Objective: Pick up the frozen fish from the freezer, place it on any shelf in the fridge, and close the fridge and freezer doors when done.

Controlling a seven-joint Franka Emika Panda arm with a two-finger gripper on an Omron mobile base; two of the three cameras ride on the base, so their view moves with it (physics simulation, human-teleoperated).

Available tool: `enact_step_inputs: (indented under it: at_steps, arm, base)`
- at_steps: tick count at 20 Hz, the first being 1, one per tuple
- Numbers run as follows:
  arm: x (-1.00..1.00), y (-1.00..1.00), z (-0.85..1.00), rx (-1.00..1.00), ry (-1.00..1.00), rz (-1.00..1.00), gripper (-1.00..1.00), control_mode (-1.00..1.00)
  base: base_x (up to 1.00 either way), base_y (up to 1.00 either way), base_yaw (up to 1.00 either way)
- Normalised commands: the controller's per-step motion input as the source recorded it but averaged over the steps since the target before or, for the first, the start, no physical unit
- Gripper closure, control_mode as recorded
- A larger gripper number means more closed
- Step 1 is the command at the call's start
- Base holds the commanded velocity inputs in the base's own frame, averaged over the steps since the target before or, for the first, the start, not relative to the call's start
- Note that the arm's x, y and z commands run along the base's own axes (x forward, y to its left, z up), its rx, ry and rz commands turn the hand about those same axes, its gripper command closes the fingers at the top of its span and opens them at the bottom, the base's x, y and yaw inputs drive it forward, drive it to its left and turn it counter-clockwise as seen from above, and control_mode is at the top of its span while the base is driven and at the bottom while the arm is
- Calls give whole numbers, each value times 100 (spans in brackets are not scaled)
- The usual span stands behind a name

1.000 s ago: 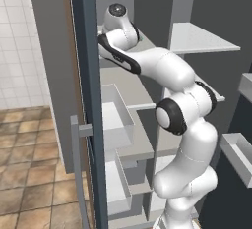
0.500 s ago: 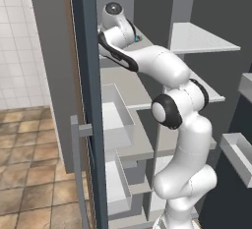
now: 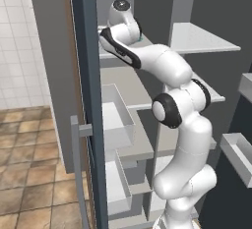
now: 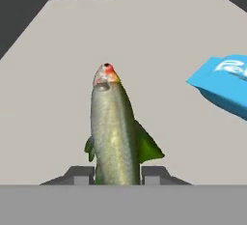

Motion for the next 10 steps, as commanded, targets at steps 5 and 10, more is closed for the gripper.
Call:
enact_step_inputs:
  at_steps: [5,10]
  arm:
    - [3,-40,-38,7,-2,-2,100,-100]
    - [-14,0,-2,0,-3,0,100,-100]
  base:
    - [0,0,0]
    - [0,0,0]
